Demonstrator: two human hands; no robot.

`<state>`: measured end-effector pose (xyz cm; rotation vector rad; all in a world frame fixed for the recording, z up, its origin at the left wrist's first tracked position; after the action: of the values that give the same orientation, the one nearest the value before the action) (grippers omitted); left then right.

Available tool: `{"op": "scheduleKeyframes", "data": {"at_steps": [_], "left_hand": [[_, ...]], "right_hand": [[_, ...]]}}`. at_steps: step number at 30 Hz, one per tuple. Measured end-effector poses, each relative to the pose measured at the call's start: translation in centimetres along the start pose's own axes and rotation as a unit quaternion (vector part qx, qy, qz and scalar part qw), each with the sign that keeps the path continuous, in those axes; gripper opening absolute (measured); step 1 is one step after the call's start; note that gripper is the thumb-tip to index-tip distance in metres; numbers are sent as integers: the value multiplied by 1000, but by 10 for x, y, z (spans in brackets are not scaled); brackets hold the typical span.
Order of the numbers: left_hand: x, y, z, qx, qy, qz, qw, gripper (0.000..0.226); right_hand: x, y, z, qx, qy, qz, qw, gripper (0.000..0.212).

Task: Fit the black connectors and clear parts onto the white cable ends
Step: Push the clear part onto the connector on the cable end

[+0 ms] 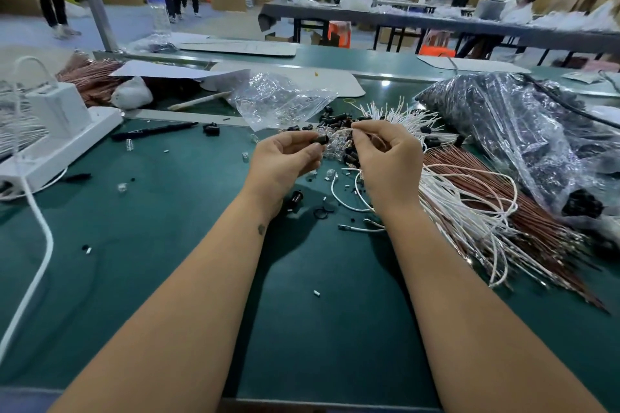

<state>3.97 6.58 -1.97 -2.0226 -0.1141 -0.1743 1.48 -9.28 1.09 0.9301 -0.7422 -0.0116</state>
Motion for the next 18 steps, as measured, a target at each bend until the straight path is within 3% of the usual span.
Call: {"op": "scheduleKeyframes", "data": {"at_steps": [7,18], "left_hand": [[-1,-1,-1,-4,8,8,1000,13],[-5,-4,-4,0,21,-11,1000,17]], "right_hand": [[-1,-1,-4,-10,11,20,1000,9],[-5,1,-14,-77,93,75,990,13]]}}
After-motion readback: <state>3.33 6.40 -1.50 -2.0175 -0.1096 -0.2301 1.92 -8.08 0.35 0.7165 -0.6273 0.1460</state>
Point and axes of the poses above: each hand's wrist, its own x-axis towards the middle knuckle, its own z-axis out of the back of the hand, y = z × x, the point moved 4 cm from there along x, towards the middle knuckle, and after that the axes turned 12 degrees about -x, right-handed, at the moved point
